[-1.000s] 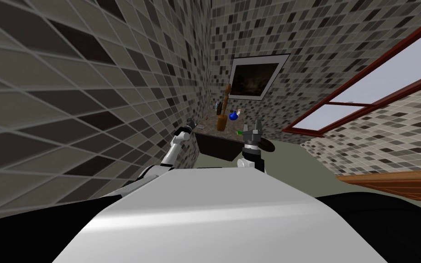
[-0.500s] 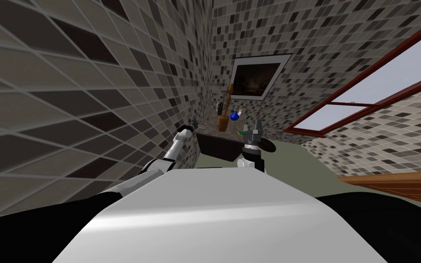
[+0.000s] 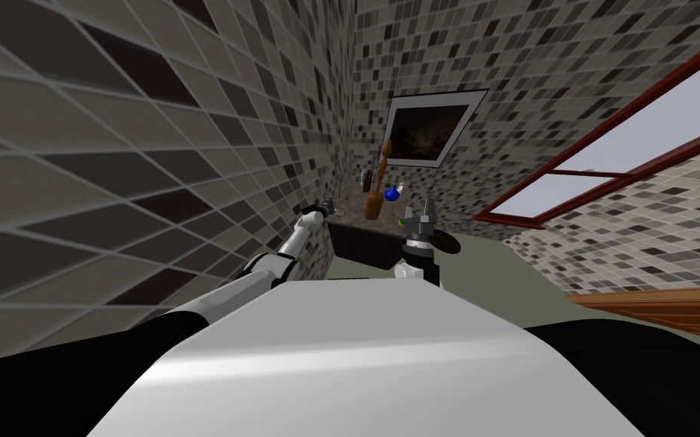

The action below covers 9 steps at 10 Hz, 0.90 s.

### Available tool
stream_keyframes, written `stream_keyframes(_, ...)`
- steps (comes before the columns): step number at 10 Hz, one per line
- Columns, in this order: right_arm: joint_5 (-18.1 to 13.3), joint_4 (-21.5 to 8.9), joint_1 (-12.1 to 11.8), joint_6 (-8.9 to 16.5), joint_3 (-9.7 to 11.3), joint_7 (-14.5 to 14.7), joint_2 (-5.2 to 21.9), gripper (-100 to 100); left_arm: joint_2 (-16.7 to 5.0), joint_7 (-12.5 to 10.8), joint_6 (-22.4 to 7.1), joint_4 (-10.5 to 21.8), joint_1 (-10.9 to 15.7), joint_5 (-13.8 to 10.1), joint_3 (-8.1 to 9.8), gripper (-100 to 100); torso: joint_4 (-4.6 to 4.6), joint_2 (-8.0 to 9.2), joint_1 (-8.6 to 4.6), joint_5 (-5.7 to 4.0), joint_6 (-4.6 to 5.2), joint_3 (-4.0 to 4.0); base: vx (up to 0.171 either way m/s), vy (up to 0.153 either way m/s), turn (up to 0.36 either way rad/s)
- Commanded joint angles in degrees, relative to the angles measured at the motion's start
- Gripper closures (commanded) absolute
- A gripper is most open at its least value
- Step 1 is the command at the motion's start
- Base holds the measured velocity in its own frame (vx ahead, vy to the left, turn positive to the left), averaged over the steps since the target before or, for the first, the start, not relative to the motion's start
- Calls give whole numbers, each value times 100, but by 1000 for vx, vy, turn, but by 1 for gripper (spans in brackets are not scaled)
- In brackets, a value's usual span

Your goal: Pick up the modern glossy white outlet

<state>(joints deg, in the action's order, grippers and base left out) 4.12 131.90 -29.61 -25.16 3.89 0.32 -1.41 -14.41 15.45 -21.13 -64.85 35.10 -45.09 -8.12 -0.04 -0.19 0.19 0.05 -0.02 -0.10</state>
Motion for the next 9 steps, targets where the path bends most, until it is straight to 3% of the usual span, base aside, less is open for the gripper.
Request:
stream_keyframes(1, 0, 0, 0, 0, 0, 0, 0, 0, 88, 56, -193, 196, 101, 53, -20, -100, 0, 0, 0, 0, 0, 0, 46, 51, -9)
stream_keyframes(3, 0, 0, 0, 0, 0, 0, 0, 0, 174, 265, -531, 607, 499, -80, -186, -100, -1, 0, -8, -1, 0, 0, 46, 52, -5)
stream_keyframes(6, 0, 0, 0, 0, 0, 0, 0, 0, 215, 363, -766, 996, 685, -138, -266, -100, 0, 2, -8, -1, -1, 1, 37, 38, -7)
stream_keyframes(8, 0, 0, 0, 0, 0, 0, 0, 0, 287, 541, -1095, 1464, 997, -234, -415, -100, 0, 2, -11, -2, 0, 1, 55, 40, -10)
stream_keyframes(9, 0, 0, 0, 0, 0, 0, 0, 0, 287, 541, -1095, 1464, 997, -234, -415, -100, -2, -4, -8, -1, -1, -3, 46, 36, -7)
